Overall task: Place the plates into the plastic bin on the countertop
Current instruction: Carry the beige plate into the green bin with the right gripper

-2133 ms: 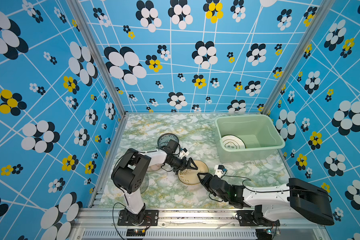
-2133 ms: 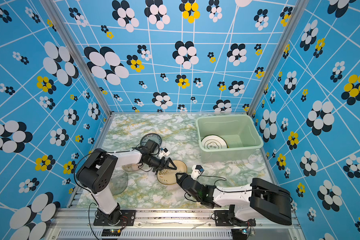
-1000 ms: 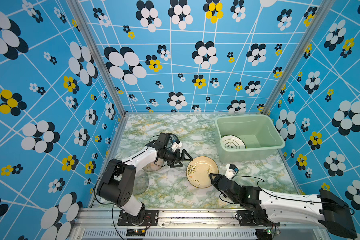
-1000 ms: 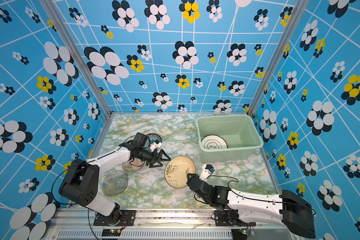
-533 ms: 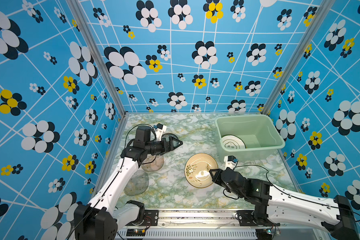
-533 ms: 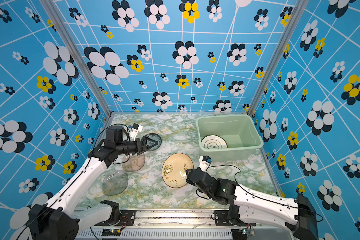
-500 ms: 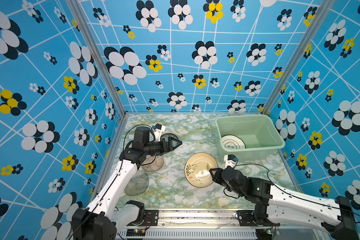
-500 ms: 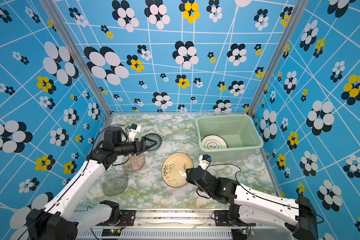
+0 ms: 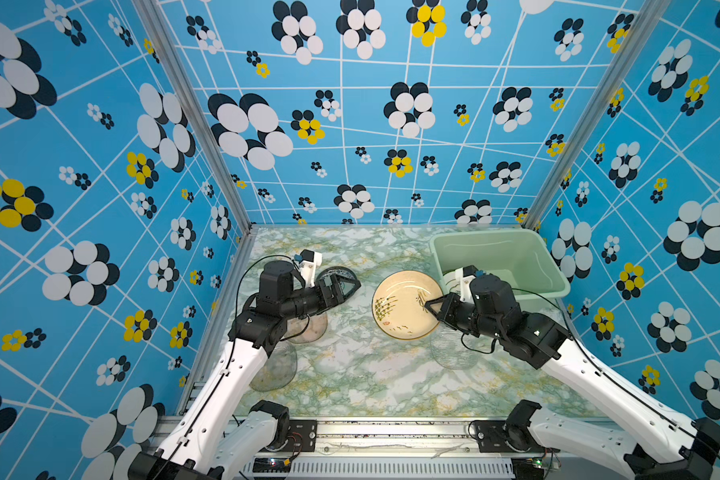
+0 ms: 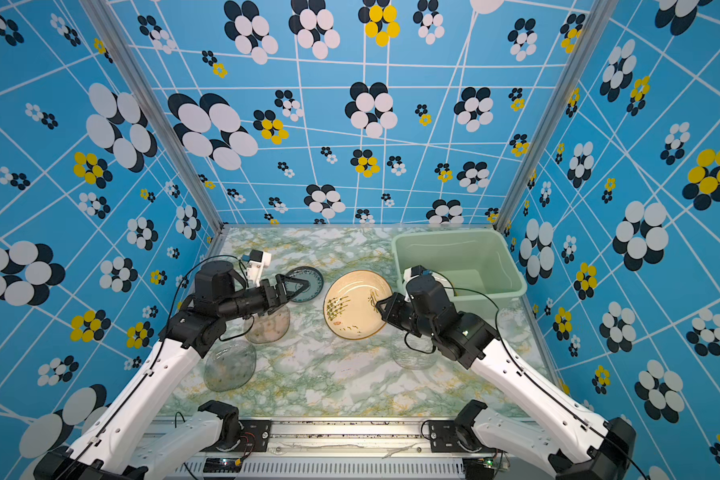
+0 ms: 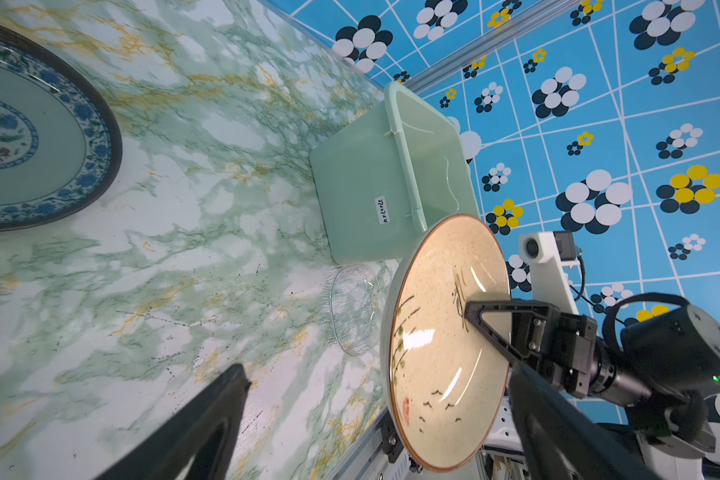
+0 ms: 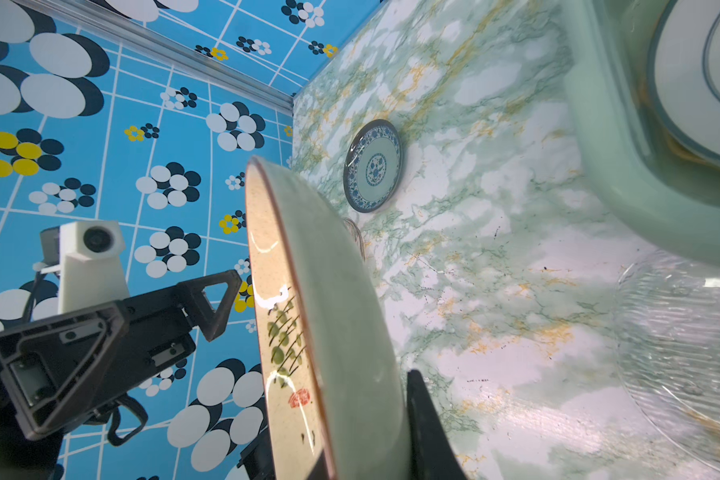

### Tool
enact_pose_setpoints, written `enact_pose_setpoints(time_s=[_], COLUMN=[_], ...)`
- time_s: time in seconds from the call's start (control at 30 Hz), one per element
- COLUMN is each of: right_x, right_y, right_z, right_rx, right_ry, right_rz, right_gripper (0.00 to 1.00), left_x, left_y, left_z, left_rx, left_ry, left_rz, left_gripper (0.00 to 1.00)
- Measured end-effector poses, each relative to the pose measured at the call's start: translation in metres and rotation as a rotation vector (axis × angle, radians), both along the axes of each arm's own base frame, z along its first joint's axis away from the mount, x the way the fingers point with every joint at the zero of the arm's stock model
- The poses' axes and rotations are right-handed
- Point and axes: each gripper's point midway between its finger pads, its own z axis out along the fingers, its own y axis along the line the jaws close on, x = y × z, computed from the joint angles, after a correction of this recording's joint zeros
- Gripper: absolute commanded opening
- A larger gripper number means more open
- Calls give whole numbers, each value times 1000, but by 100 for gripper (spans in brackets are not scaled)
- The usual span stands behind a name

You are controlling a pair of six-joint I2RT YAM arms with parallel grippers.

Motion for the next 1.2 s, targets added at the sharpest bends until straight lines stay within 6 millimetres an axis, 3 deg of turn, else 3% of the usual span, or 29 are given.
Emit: enact_pose_setpoints(time_s=[0.33,0.6,0.73,0.97,1.2], right_x=[55,102,122,140,142], right_y=[-59,-133,-161,-202,-214], right_z=[31,42,37,17,-1], right_rx=[103,161,158,73,-79], right_ry=[-8,-18,-23,-32,-18], right_rz=[-67,-219,-243,-251,-169], right_gripper=[10,9,9,9,8], left_x=[-24,-10,6,28,40], left_y=[-38,-45,-59,-83,-88], left_z=[30,36,29,-5,7], left_rx=[62,89,101,211,276], left_ry=[-115,-197,-222,-245,-374], left_rz=[-127,-56,-51,-109,-129], left_gripper=[99,99,99,99,99])
